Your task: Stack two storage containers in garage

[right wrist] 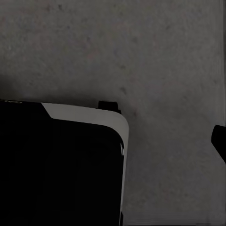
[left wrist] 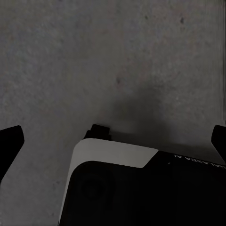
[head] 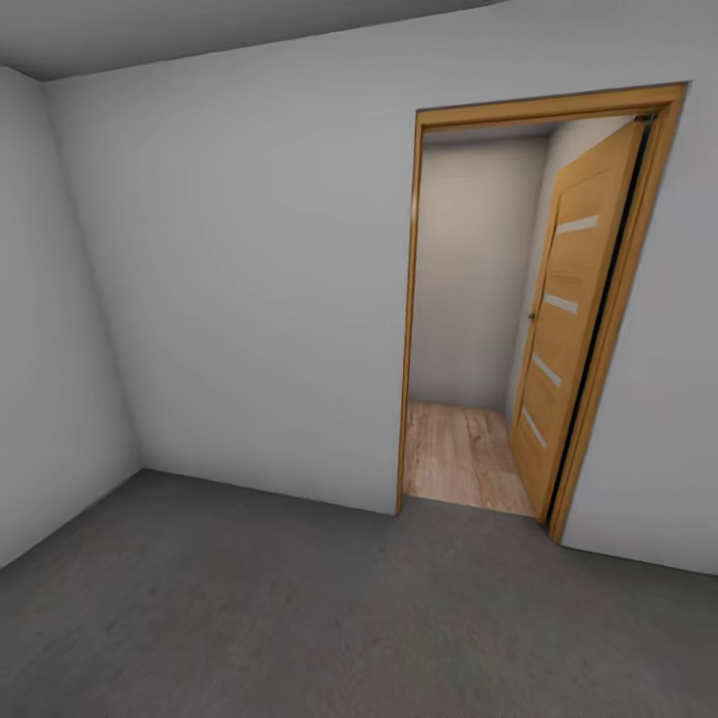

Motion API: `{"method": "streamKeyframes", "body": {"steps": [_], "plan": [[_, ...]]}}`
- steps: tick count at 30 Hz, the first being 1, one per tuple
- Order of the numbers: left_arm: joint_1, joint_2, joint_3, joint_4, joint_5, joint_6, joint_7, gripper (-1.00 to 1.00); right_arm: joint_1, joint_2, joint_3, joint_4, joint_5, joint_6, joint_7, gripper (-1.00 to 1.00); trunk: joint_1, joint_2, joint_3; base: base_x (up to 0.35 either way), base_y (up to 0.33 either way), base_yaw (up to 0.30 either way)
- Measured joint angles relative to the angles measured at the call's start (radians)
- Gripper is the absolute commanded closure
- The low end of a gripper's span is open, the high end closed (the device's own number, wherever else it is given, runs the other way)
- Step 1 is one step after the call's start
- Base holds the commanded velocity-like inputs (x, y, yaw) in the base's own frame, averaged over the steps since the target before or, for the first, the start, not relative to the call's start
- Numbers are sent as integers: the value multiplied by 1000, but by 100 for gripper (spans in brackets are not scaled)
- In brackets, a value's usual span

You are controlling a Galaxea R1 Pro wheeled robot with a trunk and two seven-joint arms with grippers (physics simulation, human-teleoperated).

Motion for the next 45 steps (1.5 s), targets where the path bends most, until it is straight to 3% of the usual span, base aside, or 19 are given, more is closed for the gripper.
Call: {"method": "streamKeyframes", "body": {"steps": [36,45], "plan": [[0,-1,0,0,-2,1,0,-100,0,1,3,0,4,-2,0,-100,0,0,0,0,0,-298],[0,-1,0,0,-5,9,-1,-100,0,0,11,0,9,-2,1,-100,-1,0,0,156,-1,-73]]}}
